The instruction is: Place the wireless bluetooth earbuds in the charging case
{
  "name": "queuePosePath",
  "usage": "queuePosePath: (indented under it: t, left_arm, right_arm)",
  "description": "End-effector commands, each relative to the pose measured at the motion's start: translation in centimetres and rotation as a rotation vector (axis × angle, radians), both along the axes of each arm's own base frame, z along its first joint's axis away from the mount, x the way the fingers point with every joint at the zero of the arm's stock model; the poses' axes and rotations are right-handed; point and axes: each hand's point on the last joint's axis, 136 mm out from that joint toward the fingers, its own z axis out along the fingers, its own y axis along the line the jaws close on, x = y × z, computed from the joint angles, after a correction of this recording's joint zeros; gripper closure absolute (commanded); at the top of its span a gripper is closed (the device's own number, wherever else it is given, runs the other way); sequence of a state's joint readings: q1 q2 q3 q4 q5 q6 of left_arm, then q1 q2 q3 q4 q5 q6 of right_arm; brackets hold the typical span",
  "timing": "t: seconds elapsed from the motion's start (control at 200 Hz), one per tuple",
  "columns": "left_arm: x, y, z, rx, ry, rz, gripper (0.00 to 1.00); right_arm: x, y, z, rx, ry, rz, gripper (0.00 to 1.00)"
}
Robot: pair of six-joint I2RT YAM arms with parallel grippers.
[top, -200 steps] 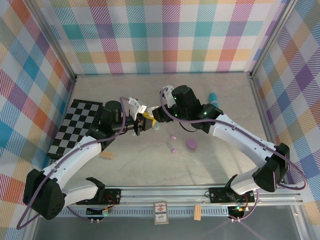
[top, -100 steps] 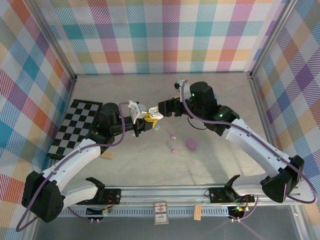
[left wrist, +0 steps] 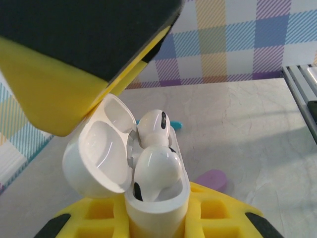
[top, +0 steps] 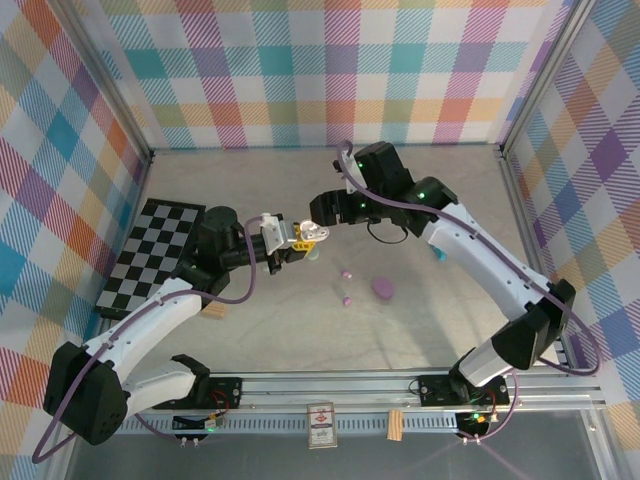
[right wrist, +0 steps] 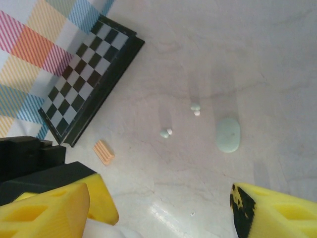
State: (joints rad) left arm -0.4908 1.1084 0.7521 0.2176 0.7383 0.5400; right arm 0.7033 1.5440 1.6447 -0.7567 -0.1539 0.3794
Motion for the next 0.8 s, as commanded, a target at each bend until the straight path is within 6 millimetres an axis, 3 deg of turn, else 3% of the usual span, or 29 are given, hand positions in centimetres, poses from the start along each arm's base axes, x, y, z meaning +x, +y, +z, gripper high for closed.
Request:
queuePosePath:
  t: [0.0, 0.24, 0.34, 0.465, 0.565, 0.66, 0.795]
  left_arm:
    - [-0.8, -0.1, 0.7, 0.002, -0.063, -0.029, 1.0]
    - [0.5, 0.3, 0.7, -0.003, -0.039, 0.053, 1.0]
    - [0.6, 0.4, 0.8, -0.002, -0.034, 0.064, 1.0]
    - [-0.3, 0.4, 0.9, -0.004, -0.03, 0.028, 1.0]
    - [-1.6, 0.3, 0.9, 0.011, -0.031, -0.027, 1.0]
    - [-2.6, 0.3, 0.8, 0.041, -0.019, -0.073, 1.0]
    - [-3.8, 0.3, 1.3, 0.062, -0.007, -0.132, 1.0]
  right_arm:
    - [-1.6, -0.5, -1.0, -0.057, 0.088, 0.04, 0.25]
    - [-3.6, -1.4, -1.0, -0.137, 0.061, 0.186, 0.26]
    - [-3.8, -2.0, -0.1, -0.159, 0.0, 0.212, 0.26]
    - [-4.0, -2.4, 2.3, -0.132, -0.211, 0.282, 0.23]
    - [-6.9, -1.8, 3.5, -0.118, -0.501, 0.559, 0.15]
    - [-8.2, -2.0, 3.0, -0.186, -0.711, 0.705, 0.14]
    - [-8.6, -2.1, 2.4, -0.292, -0.835, 0.844, 0.13]
